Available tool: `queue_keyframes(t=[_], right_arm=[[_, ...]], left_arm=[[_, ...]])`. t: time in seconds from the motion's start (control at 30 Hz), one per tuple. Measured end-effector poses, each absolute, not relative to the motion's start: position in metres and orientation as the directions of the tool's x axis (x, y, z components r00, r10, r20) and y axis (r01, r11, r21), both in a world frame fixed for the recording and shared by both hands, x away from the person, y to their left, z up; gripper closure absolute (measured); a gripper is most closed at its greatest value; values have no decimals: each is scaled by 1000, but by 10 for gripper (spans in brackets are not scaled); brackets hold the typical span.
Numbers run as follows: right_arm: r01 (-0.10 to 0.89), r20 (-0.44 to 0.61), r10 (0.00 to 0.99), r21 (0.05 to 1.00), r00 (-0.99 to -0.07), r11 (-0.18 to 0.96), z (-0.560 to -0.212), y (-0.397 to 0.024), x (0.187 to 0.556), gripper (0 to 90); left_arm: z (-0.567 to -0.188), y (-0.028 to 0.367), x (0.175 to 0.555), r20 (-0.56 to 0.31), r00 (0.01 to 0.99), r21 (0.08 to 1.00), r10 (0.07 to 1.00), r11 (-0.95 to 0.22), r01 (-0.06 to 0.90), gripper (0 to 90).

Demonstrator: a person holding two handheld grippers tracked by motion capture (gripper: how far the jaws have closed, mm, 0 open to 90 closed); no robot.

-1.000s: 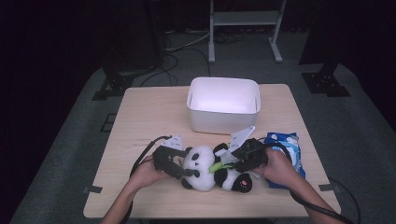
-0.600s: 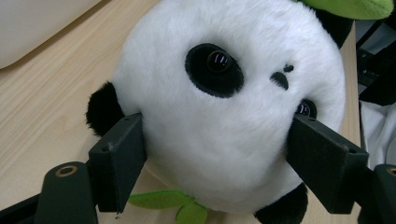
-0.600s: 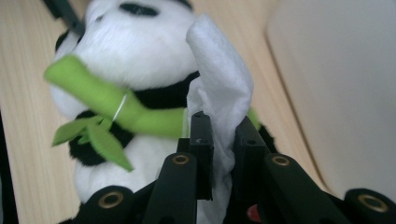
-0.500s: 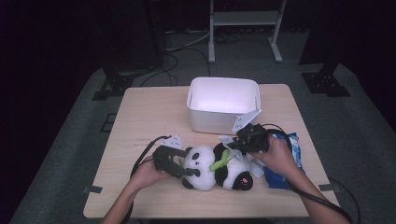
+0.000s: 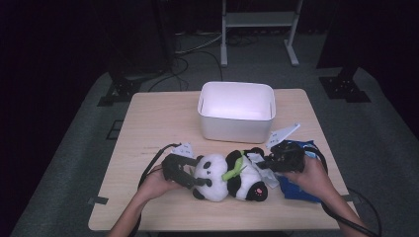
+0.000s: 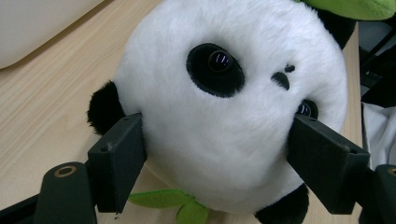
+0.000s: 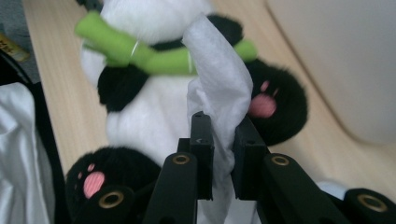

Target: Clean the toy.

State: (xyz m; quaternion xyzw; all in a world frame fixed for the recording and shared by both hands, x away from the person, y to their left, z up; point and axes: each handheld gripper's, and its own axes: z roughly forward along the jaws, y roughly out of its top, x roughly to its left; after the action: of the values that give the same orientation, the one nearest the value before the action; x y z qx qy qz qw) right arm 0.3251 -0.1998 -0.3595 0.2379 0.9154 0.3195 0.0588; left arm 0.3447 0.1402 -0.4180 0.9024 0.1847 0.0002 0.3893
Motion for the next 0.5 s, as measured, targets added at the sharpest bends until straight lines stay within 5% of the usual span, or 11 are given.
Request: queue_keyframes(t=[0.5], right_arm=[[378,131,385,622,-913,685,-360,-193,292,800]], left_arm=[[-418,139,344,-145,924,702,353,-622,347,202]])
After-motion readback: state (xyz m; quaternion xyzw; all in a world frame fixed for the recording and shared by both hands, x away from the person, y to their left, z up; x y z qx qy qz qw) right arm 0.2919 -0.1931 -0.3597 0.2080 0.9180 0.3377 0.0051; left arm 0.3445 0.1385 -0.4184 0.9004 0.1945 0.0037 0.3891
